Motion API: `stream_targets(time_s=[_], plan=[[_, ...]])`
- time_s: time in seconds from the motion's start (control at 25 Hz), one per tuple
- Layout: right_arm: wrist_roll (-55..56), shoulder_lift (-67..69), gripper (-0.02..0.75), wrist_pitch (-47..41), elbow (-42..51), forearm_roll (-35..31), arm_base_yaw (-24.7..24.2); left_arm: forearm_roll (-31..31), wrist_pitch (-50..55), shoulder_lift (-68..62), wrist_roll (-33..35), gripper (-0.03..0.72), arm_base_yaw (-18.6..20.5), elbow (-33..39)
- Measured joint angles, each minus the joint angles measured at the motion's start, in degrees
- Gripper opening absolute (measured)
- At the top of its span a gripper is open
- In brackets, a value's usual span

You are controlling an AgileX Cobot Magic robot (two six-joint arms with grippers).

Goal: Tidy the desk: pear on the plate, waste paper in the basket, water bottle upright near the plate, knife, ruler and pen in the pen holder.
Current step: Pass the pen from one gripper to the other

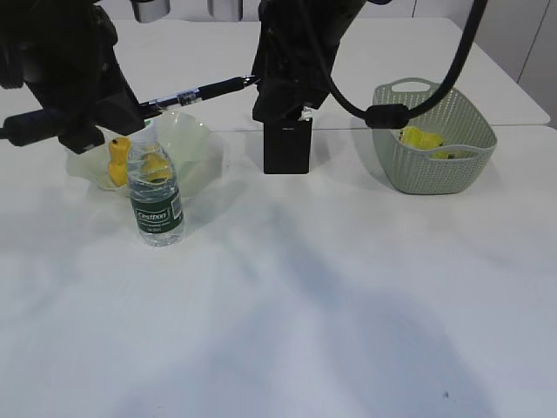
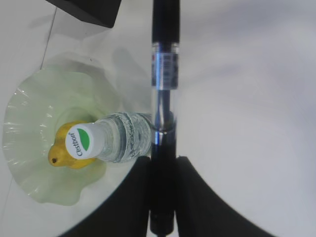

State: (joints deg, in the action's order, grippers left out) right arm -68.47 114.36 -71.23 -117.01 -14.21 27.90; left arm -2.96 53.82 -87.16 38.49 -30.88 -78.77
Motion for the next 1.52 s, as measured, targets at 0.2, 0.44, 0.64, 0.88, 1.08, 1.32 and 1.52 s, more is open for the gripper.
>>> stream_targets(time_s=[0.2, 0.44, 0.64, 0.88, 1.08, 1.32, 1.52], plan=[[0.48, -0.73, 0.393, -0.12, 0.0, 0.55, 0.0, 0.35, 0.0, 0.0, 0.0, 0.097, 0.0, 0.0], [1.26, -0.73, 0.393, -0.12, 0.0, 0.85, 0.0, 2.47, 0.0, -1.41, 0.63, 0.097, 1.66, 0.0], [1.51, -1.31, 0.393, -0.12, 0.11, 0.95, 0.0, 6.49, 0.0, -1.94, 3.7, 0.097, 4.48, 0.0], [1.6, -1.7, 0.393, -0.12, 0.2, 0.95, 0.0, 9.69, -0.04, -2.72, 5.89, 0.097, 4.7, 0.0], [1.6, -1.7, 0.393, -0.12, 0.2, 0.99, 0.0, 11.12, -0.46, -4.34, 7.08, 0.097, 4.7, 0.0], [1.6, -1.74, 0.393, -0.12, 0.2, 0.88, 0.0, 11.62, -1.71, -5.39, 7.98, 0.097, 4.7, 0.0], [1.6, -1.74, 0.393, -0.12, 0.2, 0.69, 0.0, 11.62, -2.19, -5.86, 8.26, 0.097, 4.7, 0.0]])
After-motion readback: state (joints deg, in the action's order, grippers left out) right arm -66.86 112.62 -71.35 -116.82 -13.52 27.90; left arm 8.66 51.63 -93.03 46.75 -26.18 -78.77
